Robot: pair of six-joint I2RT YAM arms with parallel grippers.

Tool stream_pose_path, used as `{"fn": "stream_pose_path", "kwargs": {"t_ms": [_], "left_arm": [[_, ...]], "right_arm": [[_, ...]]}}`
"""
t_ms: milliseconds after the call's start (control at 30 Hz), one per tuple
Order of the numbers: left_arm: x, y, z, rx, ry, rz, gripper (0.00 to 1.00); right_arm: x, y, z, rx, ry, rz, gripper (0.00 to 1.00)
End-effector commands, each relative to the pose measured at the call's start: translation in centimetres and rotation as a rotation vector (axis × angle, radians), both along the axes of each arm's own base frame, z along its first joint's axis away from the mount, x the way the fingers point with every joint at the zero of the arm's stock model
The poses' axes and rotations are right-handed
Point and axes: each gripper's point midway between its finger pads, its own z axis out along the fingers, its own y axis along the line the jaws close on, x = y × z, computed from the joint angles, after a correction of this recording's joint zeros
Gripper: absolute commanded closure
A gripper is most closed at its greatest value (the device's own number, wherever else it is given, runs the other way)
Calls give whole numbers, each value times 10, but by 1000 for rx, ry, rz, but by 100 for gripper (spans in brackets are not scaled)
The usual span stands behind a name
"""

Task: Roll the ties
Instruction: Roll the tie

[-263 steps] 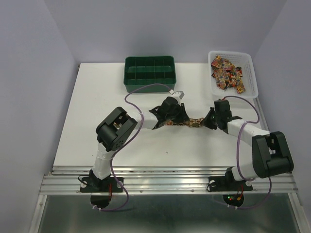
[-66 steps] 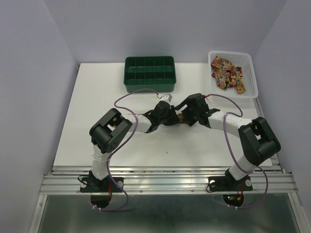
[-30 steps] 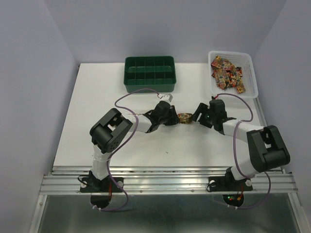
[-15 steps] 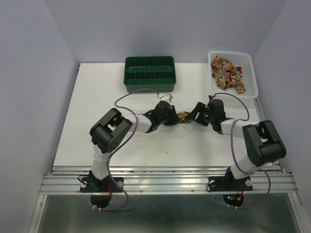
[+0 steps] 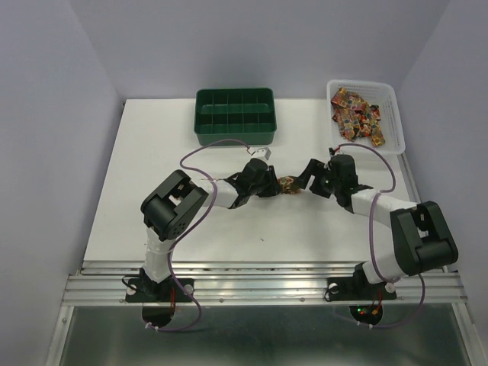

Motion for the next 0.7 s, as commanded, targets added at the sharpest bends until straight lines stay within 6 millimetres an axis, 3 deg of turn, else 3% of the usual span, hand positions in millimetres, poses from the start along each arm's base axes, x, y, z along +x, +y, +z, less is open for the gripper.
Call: {"fn": "stream_pose_path", "kwargs": {"t_ms": [0, 100, 300, 667], "left_arm": [[3, -7, 10, 4, -24, -13, 64], [2, -7, 8, 9, -22, -14, 64], [3, -5, 9, 13, -23, -10, 64], [4, -5, 10, 20, -27, -9, 64]], "right_arm": [[9, 2, -11, -65, 14, 32, 19], [10, 5, -23, -76, 38, 52, 19], [17, 9, -26, -52, 42, 40, 19], [19, 9, 9, -35, -20, 29, 13]]}}
